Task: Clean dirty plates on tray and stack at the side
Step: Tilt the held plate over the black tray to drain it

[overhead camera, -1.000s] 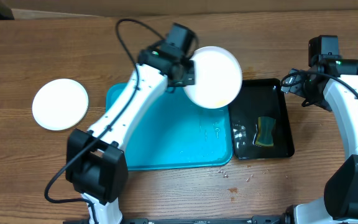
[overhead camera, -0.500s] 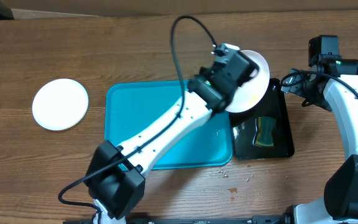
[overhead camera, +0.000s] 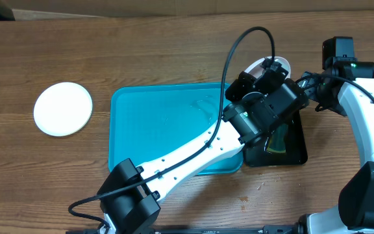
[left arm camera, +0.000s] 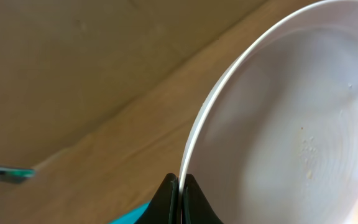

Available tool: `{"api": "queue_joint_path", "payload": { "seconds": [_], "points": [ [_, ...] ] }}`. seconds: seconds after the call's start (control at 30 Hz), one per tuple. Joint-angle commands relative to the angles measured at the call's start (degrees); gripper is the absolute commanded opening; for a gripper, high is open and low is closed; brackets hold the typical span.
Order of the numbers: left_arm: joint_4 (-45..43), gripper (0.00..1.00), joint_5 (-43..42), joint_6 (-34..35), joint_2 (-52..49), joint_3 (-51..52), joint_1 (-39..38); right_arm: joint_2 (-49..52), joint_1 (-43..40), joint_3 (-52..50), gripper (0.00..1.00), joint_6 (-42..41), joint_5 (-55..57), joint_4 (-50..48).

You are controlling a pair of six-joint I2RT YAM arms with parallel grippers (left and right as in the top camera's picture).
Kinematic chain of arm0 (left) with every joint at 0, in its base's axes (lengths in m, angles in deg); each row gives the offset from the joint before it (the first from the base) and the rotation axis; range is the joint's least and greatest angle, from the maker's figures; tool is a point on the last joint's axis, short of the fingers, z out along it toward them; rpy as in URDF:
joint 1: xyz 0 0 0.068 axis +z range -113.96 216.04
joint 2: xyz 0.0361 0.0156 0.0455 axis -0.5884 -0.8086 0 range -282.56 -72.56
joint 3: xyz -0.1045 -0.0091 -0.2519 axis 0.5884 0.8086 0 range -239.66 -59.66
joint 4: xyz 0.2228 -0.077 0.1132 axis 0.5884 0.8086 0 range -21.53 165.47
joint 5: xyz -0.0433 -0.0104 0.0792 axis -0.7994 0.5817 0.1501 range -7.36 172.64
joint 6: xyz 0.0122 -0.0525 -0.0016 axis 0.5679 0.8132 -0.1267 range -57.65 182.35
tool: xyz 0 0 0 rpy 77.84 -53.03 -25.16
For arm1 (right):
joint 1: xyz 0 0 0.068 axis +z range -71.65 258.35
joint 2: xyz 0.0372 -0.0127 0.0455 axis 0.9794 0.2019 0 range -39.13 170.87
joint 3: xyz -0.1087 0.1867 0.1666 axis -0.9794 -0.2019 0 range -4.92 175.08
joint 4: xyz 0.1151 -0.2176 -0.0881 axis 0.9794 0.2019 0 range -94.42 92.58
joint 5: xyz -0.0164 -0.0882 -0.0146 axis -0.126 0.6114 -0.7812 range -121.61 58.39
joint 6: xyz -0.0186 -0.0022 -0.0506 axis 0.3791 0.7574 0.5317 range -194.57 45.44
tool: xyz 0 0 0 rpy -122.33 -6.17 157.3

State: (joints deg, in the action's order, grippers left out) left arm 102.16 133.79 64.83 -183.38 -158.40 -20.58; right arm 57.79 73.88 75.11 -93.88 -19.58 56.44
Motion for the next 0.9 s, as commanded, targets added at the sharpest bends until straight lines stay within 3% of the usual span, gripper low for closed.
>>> {"api": "queue_joint_path", "payload": {
  "seconds": [0.0,0.4,0.53,0.7,0.77,0.87],
  "points": [
    [-1.5,0.04,6.3,-5.4,1.0,-1.4,-0.4,-0.2,0.1,0.1,1.0,-0.5,0.8,-0.3],
    [-6.1,0.04,6.1,-5.0,1.0,-1.4,-0.3,-0.2,0.1,0.1,1.0,-0.5,0.8,-0.3],
    [-5.3,0.04,3.2,0.0,1.0,-1.4,0.5,-0.2,0.1,0.1,1.0,-0.5,0.8,-0.3],
    [-2.7,0.04,-7.0,5.6,1.0,-1.4,3.4,-0.2,0.1,0.1,1.0,-0.5,0.8,-0.3],
    [-2.2,0.04,-7.8,8.3,1.0,-1.4,4.6,-0.2,0.1,0.1,1.0,-0.5,0.8,-0.3],
    [-3.0,0.04,-4.4,7.1,1.1,-1.4,4.7,-0.2,0.1,0.1,1.0,-0.5,0.8,-0.3]
  ]
}}
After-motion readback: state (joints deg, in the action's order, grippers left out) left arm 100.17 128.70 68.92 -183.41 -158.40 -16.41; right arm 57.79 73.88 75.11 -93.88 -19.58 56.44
